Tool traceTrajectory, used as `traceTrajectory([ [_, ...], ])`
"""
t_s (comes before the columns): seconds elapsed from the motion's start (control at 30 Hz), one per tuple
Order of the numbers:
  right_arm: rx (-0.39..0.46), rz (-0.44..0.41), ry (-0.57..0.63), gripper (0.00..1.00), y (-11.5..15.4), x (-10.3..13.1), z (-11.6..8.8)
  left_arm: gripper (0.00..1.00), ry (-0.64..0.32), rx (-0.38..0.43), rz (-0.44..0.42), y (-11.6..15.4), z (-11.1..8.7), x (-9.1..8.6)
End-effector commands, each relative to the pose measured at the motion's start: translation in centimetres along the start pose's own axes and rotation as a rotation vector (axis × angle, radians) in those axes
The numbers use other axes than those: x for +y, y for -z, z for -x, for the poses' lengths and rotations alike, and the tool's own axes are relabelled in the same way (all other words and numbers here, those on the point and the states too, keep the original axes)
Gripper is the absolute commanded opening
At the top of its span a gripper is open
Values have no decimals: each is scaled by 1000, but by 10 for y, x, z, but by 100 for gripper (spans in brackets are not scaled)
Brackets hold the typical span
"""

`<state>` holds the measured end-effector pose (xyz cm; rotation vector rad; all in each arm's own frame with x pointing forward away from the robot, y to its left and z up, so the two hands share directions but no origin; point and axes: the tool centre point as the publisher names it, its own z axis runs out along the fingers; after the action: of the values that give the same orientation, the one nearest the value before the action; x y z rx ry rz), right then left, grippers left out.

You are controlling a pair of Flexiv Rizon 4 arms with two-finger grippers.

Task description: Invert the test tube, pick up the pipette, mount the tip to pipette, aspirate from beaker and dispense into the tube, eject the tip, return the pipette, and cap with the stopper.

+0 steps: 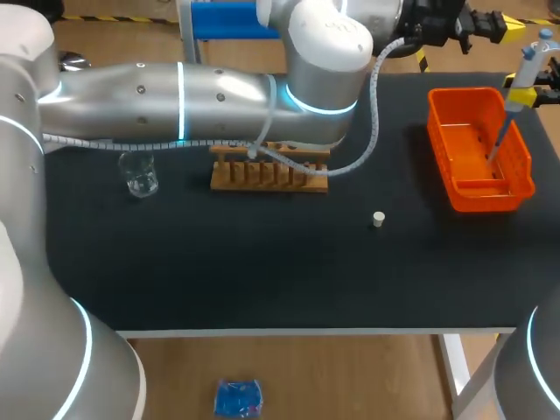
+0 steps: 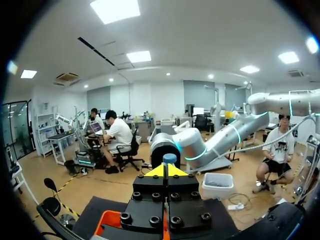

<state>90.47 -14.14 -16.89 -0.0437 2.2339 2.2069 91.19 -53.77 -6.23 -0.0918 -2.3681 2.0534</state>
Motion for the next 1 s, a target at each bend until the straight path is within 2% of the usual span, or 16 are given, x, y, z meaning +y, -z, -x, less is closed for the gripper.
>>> traceTrajectory([
  [0.03, 3, -1, 1, 0, 1, 0, 1, 0, -2, 14, -73, -16, 4, 1],
  [0.3, 3, -1, 1, 0, 1, 0, 1, 0, 6, 15, -75, -22, 1, 4],
  [1.0, 3, -1, 1, 0, 1, 0, 1, 0, 15, -4, -52, -13, -2, 10],
])
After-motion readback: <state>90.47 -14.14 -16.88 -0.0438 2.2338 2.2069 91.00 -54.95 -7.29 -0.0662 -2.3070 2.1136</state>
